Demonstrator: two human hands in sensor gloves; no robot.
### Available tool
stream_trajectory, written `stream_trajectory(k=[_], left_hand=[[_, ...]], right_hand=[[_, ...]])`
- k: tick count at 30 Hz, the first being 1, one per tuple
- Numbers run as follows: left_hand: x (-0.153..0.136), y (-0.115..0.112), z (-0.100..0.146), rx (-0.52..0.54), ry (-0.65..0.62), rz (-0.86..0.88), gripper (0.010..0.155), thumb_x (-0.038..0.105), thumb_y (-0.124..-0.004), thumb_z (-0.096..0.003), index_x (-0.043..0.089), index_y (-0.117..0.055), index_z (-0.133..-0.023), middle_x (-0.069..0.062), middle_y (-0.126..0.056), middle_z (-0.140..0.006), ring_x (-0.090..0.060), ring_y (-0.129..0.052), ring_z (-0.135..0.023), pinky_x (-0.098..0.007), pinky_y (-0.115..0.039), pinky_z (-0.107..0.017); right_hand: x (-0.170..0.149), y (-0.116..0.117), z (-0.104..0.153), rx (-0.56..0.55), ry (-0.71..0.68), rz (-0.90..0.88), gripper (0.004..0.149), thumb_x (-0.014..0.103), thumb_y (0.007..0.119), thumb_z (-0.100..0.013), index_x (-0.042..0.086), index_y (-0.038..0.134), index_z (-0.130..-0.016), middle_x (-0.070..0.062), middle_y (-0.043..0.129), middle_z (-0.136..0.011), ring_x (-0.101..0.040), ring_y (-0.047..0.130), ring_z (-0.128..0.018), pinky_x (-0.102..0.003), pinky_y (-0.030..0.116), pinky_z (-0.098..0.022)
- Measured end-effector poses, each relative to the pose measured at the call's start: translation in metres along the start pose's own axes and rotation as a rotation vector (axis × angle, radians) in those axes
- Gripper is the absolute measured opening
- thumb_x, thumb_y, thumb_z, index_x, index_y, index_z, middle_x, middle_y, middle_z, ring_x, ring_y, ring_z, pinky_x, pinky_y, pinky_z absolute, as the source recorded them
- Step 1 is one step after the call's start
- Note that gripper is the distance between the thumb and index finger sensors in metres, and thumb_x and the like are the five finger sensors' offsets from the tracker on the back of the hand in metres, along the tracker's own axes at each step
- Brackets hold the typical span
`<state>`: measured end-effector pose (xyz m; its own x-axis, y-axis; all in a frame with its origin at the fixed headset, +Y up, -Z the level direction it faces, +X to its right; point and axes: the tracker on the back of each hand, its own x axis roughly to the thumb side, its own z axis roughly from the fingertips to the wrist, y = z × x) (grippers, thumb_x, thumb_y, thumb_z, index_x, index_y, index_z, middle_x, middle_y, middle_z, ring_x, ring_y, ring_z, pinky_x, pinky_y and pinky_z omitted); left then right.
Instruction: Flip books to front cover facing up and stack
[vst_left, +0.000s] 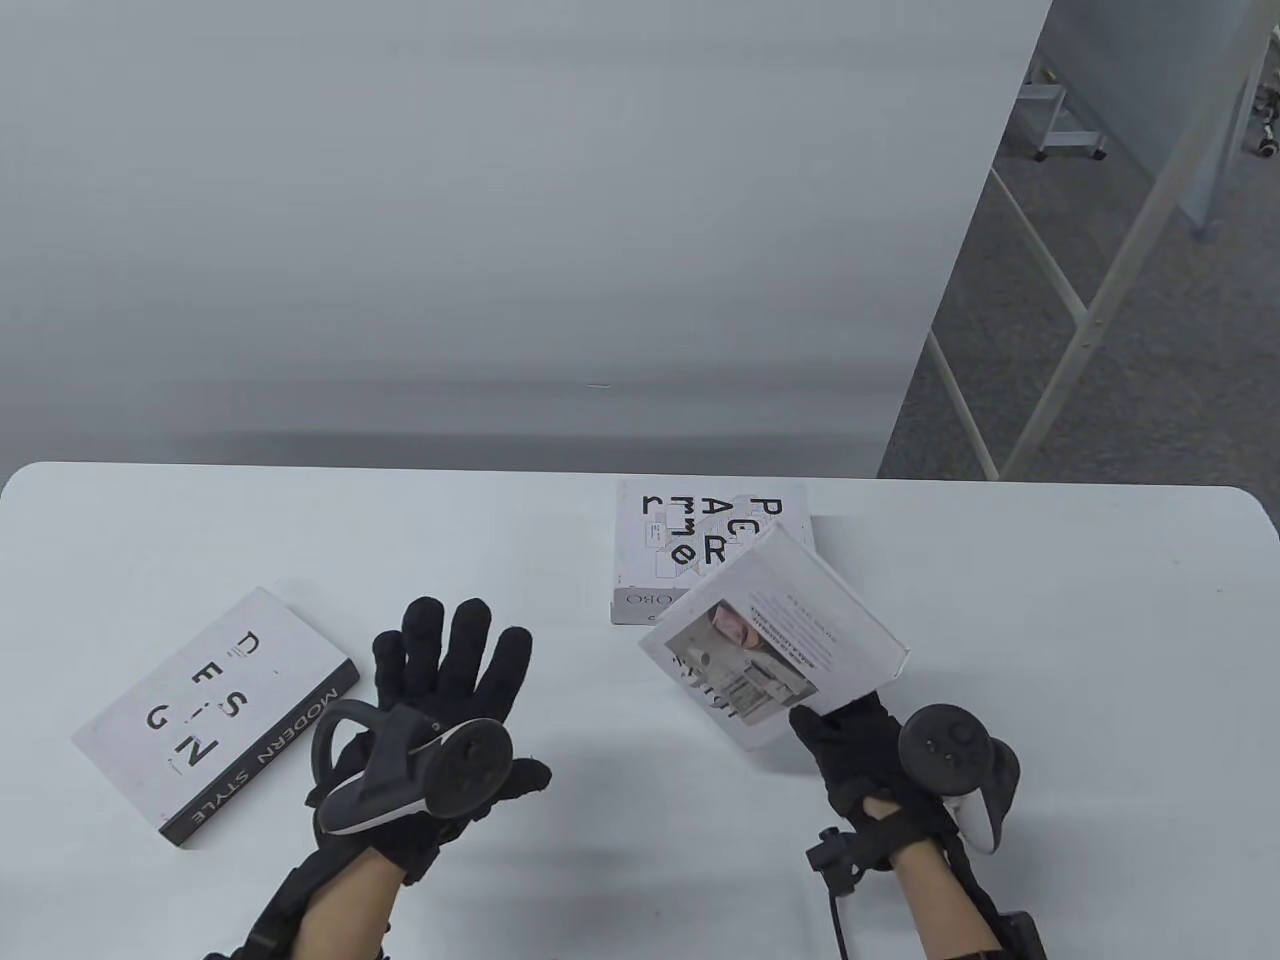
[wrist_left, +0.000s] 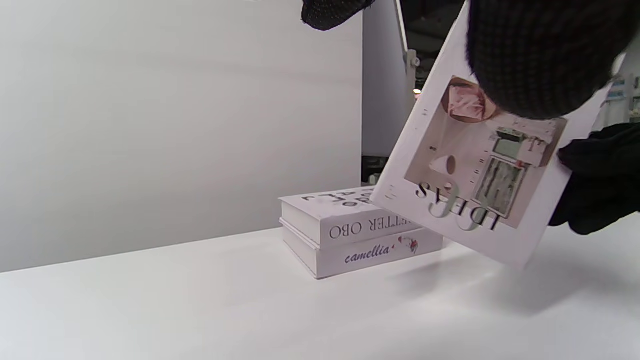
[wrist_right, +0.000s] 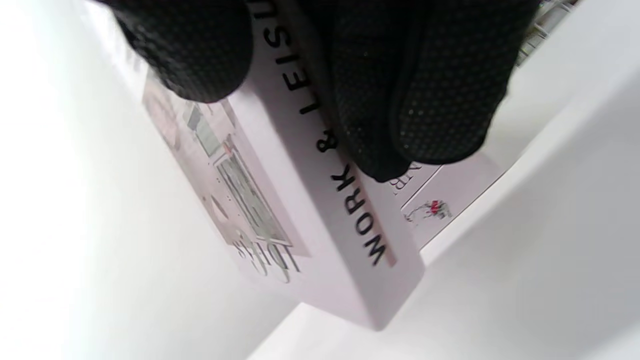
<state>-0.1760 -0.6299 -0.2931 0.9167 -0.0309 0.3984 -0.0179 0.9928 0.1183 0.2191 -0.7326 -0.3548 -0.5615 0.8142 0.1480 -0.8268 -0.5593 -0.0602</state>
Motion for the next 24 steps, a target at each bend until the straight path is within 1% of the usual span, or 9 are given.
stream_trajectory(k=[5, 7, 10, 13, 14, 16, 18, 20, 24], left_hand=[[-0.01, 0.006, 0.005, -0.001, 0.023, 0.026, 0.103, 0.068, -0.079, -0.0374, 0.009, -0.042, -0.114, -0.032, -0.026, -0.112, -0.066, -0.013, -0.09, -0.078, -0.031, -0.062], [-0.013, 0.009, 0.008, -0.001, 0.035, 0.03, 0.103, 0.068, -0.079, -0.0379, 0.009, -0.042, -0.114, -0.033, -0.027, -0.112, -0.066, -0.014, -0.091, -0.078, -0.032, -0.062], [-0.017, 0.012, 0.01, 0.012, 0.038, 0.048, 0.103, 0.068, -0.079, -0.038, 0.009, -0.041, -0.114, -0.033, -0.028, -0.112, -0.066, -0.015, -0.091, -0.078, -0.033, -0.062], [-0.019, 0.015, 0.013, 0.026, 0.039, 0.058, 0.103, 0.068, -0.079, -0.0381, 0.009, -0.042, -0.113, -0.033, -0.028, -0.112, -0.066, -0.016, -0.091, -0.078, -0.033, -0.062], [-0.019, 0.016, 0.014, 0.028, 0.04, 0.061, 0.103, 0.068, -0.079, -0.0381, 0.009, -0.042, -0.114, -0.033, -0.029, -0.112, -0.066, -0.016, -0.091, -0.078, -0.033, -0.062], [-0.021, 0.017, 0.015, 0.032, 0.041, 0.071, 0.102, 0.068, -0.079, -0.0382, 0.009, -0.043, -0.113, -0.033, -0.029, -0.112, -0.066, -0.016, -0.091, -0.078, -0.033, -0.062], [-0.023, 0.018, 0.016, 0.034, 0.044, 0.078, 0.102, 0.068, -0.079, -0.0381, 0.009, -0.043, -0.113, -0.033, -0.03, -0.112, -0.066, -0.017, -0.091, -0.078, -0.033, -0.062], [-0.024, 0.018, 0.016, 0.034, 0.046, 0.083, 0.102, 0.068, -0.079, -0.0382, 0.009, -0.043, -0.113, -0.033, -0.03, -0.112, -0.066, -0.017, -0.091, -0.078, -0.034, -0.062], [-0.026, 0.016, 0.016, 0.025, 0.049, 0.096, 0.102, 0.068, -0.079, -0.0383, 0.009, -0.044, -0.113, -0.033, -0.031, -0.112, -0.066, -0.017, -0.091, -0.078, -0.034, -0.062]], right_hand=[[0.004, 0.019, -0.034, -0.008, 0.156, -0.194, 0.073, 0.054, 0.069, -0.052, -0.005, 0.058, -0.094, -0.024, 0.092, -0.074, -0.024, 0.109, -0.052, -0.032, 0.095, -0.033], [0.004, 0.031, -0.05, -0.007, 0.25, -0.255, 0.073, 0.055, 0.068, -0.053, -0.006, 0.059, -0.093, -0.023, 0.093, -0.072, -0.022, 0.11, -0.05, -0.03, 0.096, -0.032], [0.003, 0.043, -0.067, -0.004, 0.347, -0.312, 0.074, 0.058, 0.066, -0.054, -0.006, 0.061, -0.091, -0.02, 0.096, -0.068, -0.018, 0.111, -0.047, -0.027, 0.097, -0.03], [0.002, 0.059, -0.082, -0.003, 0.461, -0.414, 0.074, 0.058, 0.065, -0.055, -0.008, 0.062, -0.09, -0.019, 0.097, -0.067, -0.017, 0.112, -0.047, -0.026, 0.098, -0.029], [0.003, 0.062, -0.085, -0.019, 0.466, -0.423, 0.074, 0.058, 0.065, -0.056, -0.008, 0.062, -0.09, -0.02, 0.097, -0.067, -0.017, 0.112, -0.047, -0.026, 0.098, -0.029], [0.007, 0.067, -0.093, -0.076, 0.475, -0.378, 0.075, 0.058, 0.065, -0.055, -0.009, 0.063, -0.089, -0.019, 0.098, -0.065, -0.016, 0.113, -0.044, -0.025, 0.098, -0.027], [0.011, 0.072, -0.101, -0.059, 0.489, -0.349, 0.075, 0.058, 0.064, -0.055, -0.009, 0.064, -0.089, -0.018, 0.098, -0.065, -0.016, 0.113, -0.044, -0.025, 0.099, -0.027], [0.014, 0.077, -0.107, -0.046, 0.523, -0.362, 0.075, 0.058, 0.063, -0.056, -0.008, 0.064, -0.089, -0.018, 0.098, -0.065, -0.015, 0.113, -0.045, -0.025, 0.099, -0.027], [0.017, 0.085, -0.113, -0.072, 0.584, -0.399, 0.075, 0.058, 0.063, -0.056, -0.01, 0.064, -0.088, -0.019, 0.098, -0.064, -0.016, 0.113, -0.044, -0.025, 0.099, -0.027]])
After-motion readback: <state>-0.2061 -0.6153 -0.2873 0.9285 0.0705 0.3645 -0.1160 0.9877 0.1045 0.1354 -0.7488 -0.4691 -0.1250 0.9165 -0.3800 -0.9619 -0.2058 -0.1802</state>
